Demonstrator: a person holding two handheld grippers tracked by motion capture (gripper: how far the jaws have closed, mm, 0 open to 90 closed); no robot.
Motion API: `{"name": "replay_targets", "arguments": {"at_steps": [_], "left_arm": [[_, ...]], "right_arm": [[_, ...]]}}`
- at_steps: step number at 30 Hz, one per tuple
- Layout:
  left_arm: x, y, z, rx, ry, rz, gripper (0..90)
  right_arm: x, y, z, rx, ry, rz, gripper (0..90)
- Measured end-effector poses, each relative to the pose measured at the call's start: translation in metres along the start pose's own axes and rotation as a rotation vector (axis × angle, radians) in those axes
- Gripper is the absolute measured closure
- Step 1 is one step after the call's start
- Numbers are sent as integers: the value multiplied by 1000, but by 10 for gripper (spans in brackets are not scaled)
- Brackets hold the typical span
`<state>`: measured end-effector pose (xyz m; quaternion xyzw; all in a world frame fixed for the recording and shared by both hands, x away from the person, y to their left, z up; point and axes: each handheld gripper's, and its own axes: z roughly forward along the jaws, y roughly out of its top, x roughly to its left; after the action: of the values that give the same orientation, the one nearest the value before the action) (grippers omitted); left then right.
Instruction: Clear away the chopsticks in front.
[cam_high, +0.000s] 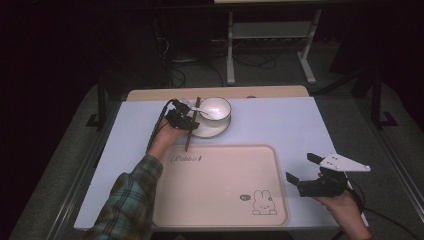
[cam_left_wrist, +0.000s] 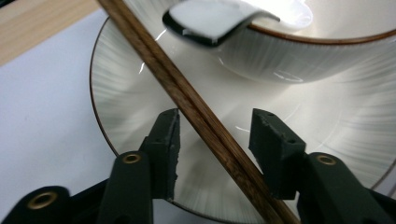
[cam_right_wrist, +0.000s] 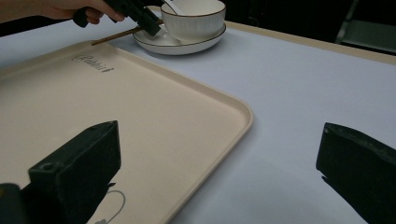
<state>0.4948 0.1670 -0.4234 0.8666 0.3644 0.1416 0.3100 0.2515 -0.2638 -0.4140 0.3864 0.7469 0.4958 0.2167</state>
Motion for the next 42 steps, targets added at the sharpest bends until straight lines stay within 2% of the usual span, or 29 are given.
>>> {"name": "replay_targets", "arguments": {"at_steps": [7,13,19,26,29,32,33,34,39,42], "left_arm": [[4,6,2,-2,28,6,654],[9,10,2,-14,53,4,703],[9,13,3,-30,62,7,776],[10,13,4,-34,64,-2,779],[10,13,3,-33,68,-1,721],[11,12,-8,-51,65,-16,679],[11,9,-16,-59,56,-25,648],[11,9,-16,-59,56,-25,637],[13,-7,-41,-83,41,-43,621],[11,-20,-56,-110,28,-51,645]], "right_arm": [[-1,0,-1,-7,3,8,0],[-1,0,-1,-6,6,9,0],[-1,-1,-1,-5,8,12,0],[-1,-1,-1,-6,9,12,0],[-1,-1,-1,-6,9,12,0],[-1,-1,-2,-7,8,10,0],[0,-1,-2,-7,8,12,0],[0,-1,-2,-7,8,12,0],[0,-1,-3,-8,6,9,0],[1,-1,-2,-6,5,5,0]]}}
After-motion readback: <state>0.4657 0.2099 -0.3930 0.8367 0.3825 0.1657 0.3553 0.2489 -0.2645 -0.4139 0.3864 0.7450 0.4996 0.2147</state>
